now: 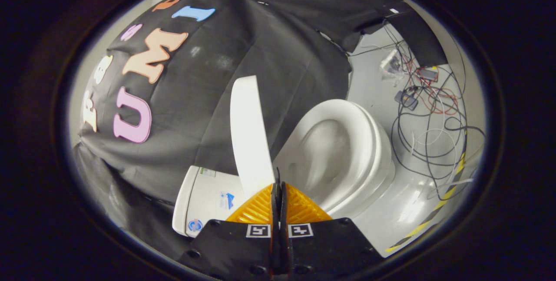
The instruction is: Open the toilet lid.
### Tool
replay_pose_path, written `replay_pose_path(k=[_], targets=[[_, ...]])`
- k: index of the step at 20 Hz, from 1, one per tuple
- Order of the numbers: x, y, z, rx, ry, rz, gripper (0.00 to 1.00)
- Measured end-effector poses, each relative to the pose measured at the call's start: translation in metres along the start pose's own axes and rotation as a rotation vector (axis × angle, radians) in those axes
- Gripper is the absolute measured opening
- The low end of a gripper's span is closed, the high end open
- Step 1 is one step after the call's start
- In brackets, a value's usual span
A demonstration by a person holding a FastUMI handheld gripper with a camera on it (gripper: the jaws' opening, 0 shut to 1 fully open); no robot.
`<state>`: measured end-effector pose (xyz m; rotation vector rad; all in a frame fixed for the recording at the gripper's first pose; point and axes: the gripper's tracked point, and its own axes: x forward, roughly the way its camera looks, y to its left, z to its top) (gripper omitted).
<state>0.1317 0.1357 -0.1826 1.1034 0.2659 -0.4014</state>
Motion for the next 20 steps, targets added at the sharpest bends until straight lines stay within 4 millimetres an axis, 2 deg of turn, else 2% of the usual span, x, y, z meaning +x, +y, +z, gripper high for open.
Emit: replay_pose_path(k=[11,17,20], targets=[[-0.008,0.054,-0.006,-0.091,-0.037,-0.011,0.00],[-0.013,0.093,-0.019,-0.292,-0.042,-0.024,0.01],[-0.013,0.106,-0.024,-0.329,-0.052,-0.010,0.00]])
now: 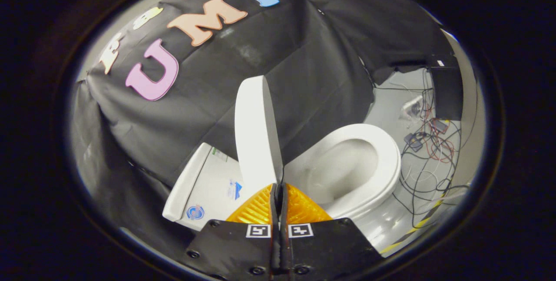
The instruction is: Open the toilet lid.
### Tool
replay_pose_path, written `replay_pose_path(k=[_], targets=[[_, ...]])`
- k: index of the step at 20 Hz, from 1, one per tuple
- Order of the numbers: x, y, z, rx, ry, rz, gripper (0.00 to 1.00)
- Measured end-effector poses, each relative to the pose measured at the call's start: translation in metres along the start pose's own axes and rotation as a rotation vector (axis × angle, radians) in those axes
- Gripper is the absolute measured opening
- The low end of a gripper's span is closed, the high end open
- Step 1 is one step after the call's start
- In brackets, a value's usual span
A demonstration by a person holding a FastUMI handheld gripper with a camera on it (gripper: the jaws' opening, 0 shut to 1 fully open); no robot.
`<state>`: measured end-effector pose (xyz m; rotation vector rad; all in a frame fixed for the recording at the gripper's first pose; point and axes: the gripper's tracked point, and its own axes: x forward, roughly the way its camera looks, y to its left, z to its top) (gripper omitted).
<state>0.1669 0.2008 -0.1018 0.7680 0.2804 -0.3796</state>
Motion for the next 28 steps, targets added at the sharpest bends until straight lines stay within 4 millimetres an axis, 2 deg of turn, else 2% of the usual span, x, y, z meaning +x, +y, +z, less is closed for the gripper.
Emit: replay_pose_path(k=[9,14,28], targets=[[-0.002,0.036,-0.008,-0.261,-0.020,-0.025,0.01],[-0.003,0.048,-0.011,-0.369,-0.026,-0.046,0.01],[0.002,0.114,-0.036,-0.632,-0.053,-0.017,0.00]])
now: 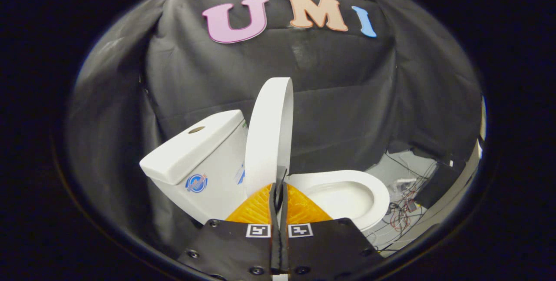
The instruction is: Open the toilet lid.
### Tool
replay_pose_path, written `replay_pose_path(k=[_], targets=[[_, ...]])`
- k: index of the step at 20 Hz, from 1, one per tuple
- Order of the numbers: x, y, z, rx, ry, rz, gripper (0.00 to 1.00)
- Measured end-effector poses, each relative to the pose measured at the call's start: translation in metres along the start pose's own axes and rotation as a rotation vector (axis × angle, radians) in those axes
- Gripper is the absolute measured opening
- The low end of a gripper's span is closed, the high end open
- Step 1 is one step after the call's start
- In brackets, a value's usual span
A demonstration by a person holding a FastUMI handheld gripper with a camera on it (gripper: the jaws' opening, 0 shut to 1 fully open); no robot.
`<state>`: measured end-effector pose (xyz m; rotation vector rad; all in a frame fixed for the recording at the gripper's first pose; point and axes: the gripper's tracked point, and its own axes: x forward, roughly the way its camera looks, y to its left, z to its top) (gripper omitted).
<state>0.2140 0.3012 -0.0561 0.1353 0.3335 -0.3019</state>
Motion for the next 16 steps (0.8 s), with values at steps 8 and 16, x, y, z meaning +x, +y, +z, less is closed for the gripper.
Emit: replay_pose_path(k=[8,16], targets=[[0.004,0.043,0.002,-0.091,-0.019,0.041,0.01],[0.010,0.082,-0.001,-0.171,-0.044,0.075,0.01]])
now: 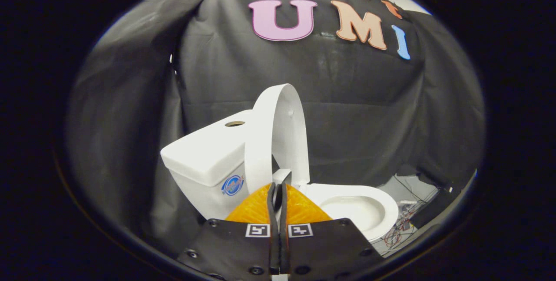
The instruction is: Open the toilet lid.
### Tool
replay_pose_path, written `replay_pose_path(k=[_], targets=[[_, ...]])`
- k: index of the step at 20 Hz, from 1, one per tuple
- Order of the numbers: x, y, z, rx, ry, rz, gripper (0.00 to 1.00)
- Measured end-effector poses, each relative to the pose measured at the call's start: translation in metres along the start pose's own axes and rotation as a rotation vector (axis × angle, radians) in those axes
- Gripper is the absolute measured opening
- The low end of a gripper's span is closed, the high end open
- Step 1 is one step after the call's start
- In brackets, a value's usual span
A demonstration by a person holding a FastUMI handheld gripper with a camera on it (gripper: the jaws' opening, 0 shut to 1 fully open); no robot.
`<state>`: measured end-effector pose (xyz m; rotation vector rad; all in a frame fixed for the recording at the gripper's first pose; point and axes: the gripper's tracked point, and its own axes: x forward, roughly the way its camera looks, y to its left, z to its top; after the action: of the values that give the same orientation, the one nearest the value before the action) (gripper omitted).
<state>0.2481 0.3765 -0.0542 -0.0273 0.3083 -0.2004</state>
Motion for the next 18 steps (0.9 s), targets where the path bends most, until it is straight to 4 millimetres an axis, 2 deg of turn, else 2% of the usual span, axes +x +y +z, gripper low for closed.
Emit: replay_pose_path(k=[3,5,6,8,11,16,18], targets=[[0.000,0.002,0.001,-0.046,-0.015,-0.026,0.01],[-0.001,0.008,0.000,-0.039,-0.030,-0.007,0.05],[0.000,0.011,0.000,-0.036,-0.041,0.006,0.17],[0.000,0.015,-0.003,-0.054,-0.037,0.028,0.32],[-0.004,0.001,-0.013,-0.074,-0.017,-0.018,0.55],[-0.012,-0.007,-0.011,-0.004,-0.051,0.012,0.96],[-0.018,-0.012,-0.009,0.004,-0.057,0.020,0.98]])
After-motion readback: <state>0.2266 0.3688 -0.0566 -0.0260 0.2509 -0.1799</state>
